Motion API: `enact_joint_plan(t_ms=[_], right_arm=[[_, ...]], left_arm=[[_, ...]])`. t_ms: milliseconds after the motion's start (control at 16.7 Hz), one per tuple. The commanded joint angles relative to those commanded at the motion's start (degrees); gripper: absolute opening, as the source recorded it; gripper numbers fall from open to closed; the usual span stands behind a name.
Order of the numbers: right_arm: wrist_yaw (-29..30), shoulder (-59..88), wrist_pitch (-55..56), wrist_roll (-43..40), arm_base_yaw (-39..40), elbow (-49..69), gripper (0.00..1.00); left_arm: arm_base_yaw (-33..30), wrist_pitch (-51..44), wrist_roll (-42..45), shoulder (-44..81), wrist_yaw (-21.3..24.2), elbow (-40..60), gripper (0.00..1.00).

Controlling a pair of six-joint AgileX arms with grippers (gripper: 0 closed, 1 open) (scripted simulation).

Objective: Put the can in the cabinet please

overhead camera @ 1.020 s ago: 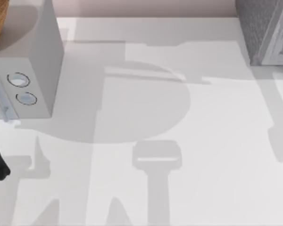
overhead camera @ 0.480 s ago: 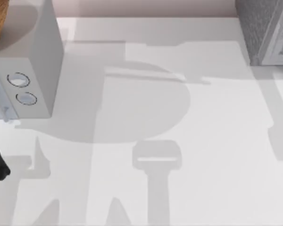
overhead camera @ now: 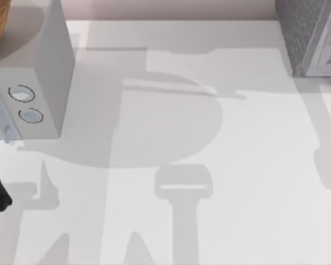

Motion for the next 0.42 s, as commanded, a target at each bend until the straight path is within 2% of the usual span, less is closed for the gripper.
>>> enact_joint_plan(t_ms=[60, 120, 420], right_arm=[[0.00, 0.00, 0.00, 0.00, 0.00, 0.00, 0.98], [0.00, 0.00, 0.00, 0.00, 0.00, 0.00, 1.00], [0.00, 0.00, 0.00, 0.00, 0.00, 0.00, 1.00]], left_arm=[[0.00, 0.00, 0.00, 0.00, 0.00, 0.00, 1.00], [0.00, 0.00, 0.00, 0.00, 0.00, 0.00, 1.00], [0.00, 0.00, 0.00, 0.00, 0.00, 0.00, 1.00]])
